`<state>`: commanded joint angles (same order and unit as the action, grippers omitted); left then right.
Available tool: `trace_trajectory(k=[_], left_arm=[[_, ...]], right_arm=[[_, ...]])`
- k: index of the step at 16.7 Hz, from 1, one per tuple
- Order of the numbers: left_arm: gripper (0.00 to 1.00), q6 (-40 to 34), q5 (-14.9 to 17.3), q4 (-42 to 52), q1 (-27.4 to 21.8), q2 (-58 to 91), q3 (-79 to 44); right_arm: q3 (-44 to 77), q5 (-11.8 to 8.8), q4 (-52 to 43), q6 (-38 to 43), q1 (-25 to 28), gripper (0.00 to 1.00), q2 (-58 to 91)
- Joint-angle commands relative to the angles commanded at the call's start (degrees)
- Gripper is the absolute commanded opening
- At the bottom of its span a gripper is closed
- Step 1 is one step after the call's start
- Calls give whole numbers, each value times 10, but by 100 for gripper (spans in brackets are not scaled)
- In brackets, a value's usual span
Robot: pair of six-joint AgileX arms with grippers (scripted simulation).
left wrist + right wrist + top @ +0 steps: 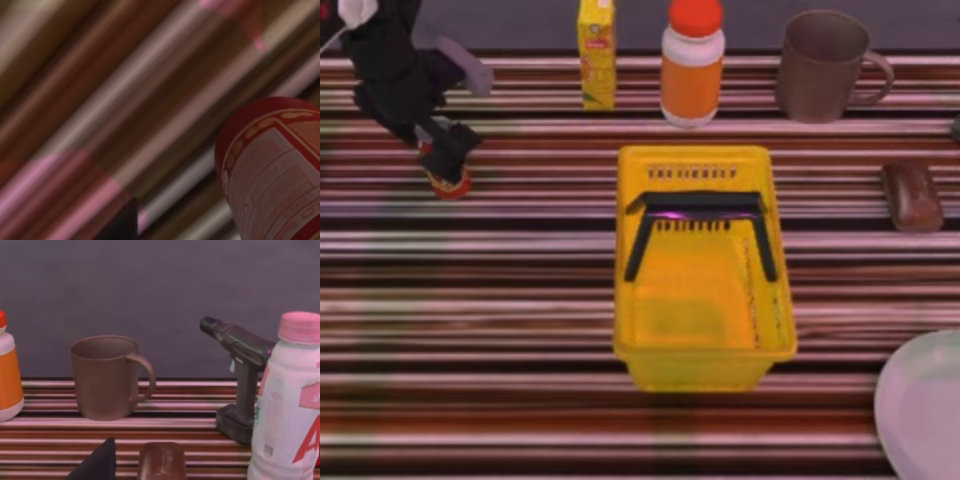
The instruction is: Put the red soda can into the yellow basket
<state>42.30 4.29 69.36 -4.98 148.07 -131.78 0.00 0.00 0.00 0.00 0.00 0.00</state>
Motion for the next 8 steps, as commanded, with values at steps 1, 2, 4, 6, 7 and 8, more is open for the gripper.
trace_trajectory(k=[1,2,4,6,7,8], left_arm=[[62,0,0,0,0,0,0],[55,0,0,0,0,0,0],[40,0,0,0,0,0,0],[25,0,0,0,0,0,0],[17,0,0,0,0,0,0],[10,0,0,0,0,0,0]], right_arm=[[0,0,0,0,0,100,0],[0,0,0,0,0,100,0],[0,0,0,0,0,100,0],[0,0,0,0,0,100,0],[0,0,0,0,0,100,0],[0,0,0,0,0,100,0]])
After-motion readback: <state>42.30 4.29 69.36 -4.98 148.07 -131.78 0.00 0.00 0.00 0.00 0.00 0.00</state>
